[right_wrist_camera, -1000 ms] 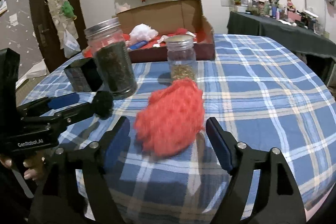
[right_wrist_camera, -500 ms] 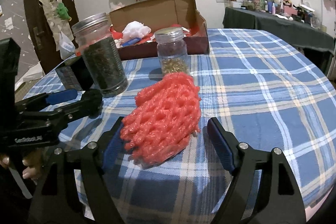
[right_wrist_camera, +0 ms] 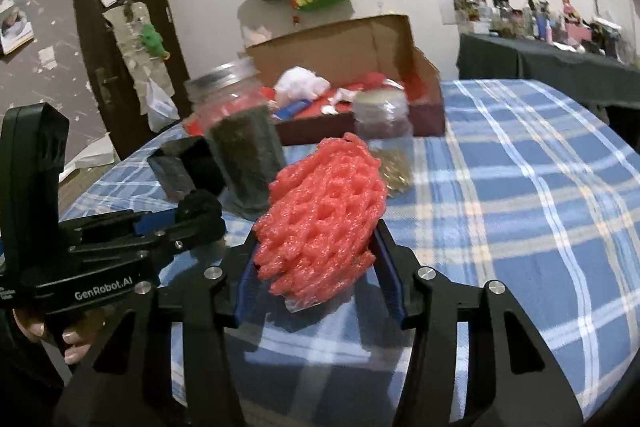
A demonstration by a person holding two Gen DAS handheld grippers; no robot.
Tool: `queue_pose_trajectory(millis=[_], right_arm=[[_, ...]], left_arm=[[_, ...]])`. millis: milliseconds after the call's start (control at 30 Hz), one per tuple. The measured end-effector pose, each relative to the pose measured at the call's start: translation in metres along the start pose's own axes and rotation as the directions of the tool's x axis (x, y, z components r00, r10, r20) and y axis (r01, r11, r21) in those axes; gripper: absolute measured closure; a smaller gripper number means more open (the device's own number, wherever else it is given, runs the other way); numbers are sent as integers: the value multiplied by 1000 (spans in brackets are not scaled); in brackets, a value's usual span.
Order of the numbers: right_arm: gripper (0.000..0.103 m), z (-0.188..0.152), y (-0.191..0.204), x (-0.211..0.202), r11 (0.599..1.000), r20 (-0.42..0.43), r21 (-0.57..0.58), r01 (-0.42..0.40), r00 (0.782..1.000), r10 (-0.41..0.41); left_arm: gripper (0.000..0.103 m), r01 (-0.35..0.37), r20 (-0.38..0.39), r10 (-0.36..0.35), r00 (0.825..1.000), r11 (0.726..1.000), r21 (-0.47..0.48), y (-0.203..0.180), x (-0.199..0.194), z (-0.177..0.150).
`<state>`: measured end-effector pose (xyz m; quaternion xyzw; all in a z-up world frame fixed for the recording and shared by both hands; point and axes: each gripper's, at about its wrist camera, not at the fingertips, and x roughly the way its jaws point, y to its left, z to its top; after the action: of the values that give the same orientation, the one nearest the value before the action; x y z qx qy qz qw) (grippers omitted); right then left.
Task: Organize soft objects
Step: 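Lift the red mesh bag with the right tool while the left tool grasps the black fluffy ball, then carry the mesh bag with the right tool while the left tool carries the black ball into the box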
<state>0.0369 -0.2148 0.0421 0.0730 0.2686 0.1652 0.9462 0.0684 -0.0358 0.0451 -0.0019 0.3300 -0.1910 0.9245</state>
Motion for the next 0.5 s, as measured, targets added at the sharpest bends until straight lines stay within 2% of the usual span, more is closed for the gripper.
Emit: queue_pose_trajectory(millis=[500], right_arm=[[54, 7, 13, 5, 1000, 0, -14, -13, 1000, 13]], left_arm=[[70, -8, 18, 8, 1000, 1000, -2, 7, -9, 3]])
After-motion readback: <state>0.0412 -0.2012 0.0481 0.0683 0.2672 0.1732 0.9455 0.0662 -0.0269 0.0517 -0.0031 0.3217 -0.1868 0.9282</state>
